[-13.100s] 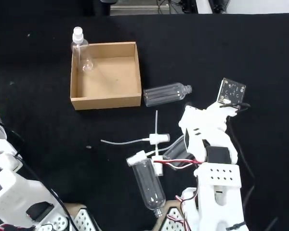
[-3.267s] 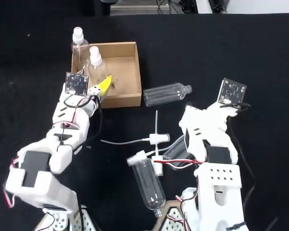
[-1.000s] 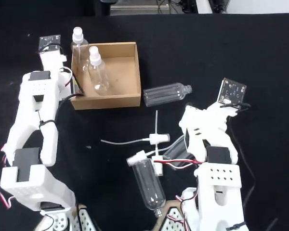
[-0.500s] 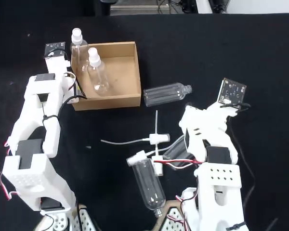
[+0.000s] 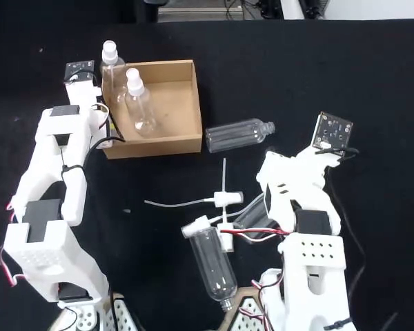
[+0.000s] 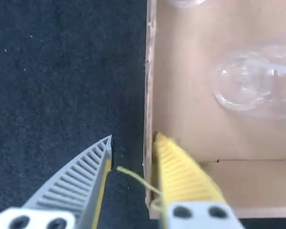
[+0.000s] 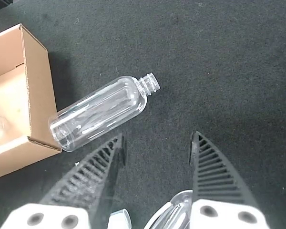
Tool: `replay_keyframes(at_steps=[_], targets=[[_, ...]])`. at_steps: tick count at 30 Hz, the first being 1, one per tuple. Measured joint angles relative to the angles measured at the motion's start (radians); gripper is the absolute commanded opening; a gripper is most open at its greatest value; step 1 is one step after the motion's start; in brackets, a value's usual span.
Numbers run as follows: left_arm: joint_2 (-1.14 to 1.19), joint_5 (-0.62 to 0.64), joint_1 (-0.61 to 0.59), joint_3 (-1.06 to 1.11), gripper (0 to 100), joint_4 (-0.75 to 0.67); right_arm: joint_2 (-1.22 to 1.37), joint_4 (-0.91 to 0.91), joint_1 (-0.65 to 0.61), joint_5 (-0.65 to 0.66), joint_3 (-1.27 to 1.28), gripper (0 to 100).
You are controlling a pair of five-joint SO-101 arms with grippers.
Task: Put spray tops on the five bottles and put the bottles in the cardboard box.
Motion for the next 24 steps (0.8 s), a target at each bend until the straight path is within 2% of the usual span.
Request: replay_keyframes(at_steps=[24], targets=[[0.0,0.0,0.003,0.0,6,0.031,0.0,0.0,0.0,0.0,0.0,20.1]])
